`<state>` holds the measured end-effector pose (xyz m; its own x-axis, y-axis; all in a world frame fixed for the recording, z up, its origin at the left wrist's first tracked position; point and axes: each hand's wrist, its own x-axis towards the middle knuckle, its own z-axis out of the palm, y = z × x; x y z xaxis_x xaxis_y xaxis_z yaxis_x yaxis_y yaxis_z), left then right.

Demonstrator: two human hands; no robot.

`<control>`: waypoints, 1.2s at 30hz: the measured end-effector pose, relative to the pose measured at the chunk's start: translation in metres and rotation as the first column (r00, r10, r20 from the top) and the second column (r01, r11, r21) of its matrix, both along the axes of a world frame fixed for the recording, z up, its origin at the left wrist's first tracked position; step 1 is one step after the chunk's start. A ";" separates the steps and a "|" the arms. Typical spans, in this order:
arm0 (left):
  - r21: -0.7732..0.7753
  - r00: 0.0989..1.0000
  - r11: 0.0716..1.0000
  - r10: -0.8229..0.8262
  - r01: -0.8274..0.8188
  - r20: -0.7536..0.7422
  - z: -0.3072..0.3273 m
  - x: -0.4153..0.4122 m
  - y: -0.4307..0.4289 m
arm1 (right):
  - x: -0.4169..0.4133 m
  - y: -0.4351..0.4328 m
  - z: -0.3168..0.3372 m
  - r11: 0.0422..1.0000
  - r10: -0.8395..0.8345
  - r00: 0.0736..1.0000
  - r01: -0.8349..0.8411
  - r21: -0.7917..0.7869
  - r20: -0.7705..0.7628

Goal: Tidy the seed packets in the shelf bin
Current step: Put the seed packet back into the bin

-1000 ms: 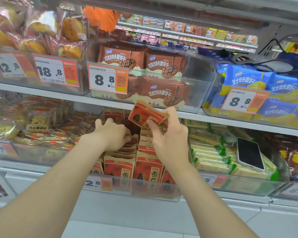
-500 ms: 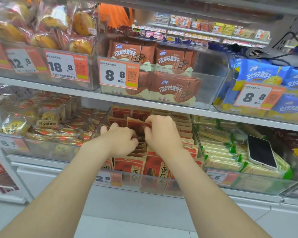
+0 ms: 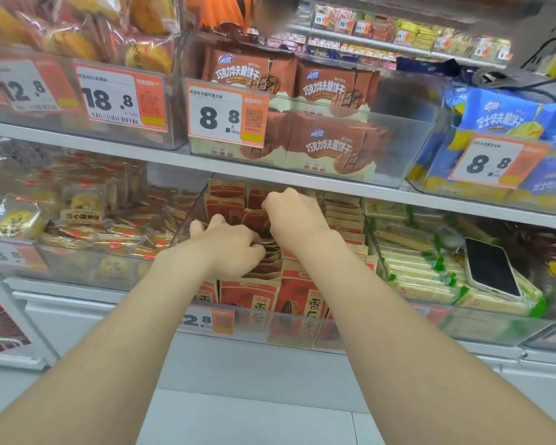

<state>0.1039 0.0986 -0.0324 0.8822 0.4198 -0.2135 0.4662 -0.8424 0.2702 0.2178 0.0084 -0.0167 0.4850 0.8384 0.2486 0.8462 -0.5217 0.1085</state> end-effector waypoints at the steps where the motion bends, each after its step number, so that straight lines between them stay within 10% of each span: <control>1: -0.002 1.000 1.000 0.001 -0.001 0.002 0.000 0.000 0.000 | 0.001 0.003 0.002 1.000 -0.008 1.000 0.008 -0.018 -0.002; 12: 0.028 0.998 0.998 0.059 -0.059 0.013 0.001 -0.002 0.009 | -0.016 0.007 -0.001 0.988 0.107 0.964 -0.076 -0.134 0.241; 21: -0.014 0.871 0.992 0.119 -0.127 0.476 -0.011 -0.005 0.023 | -0.002 0.027 -0.007 0.963 -0.002 0.997 -0.018 -0.268 -0.073; 29: -0.051 0.959 0.995 0.092 -0.081 0.268 -0.020 -0.001 0.038 | -0.006 0.040 -0.016 0.993 -0.076 0.973 0.095 0.077 -0.216; 36: -0.015 0.975 0.996 0.095 -0.093 0.203 -0.015 -0.003 0.032 | 0.004 0.055 -0.024 0.976 -0.211 0.953 0.216 0.001 -0.219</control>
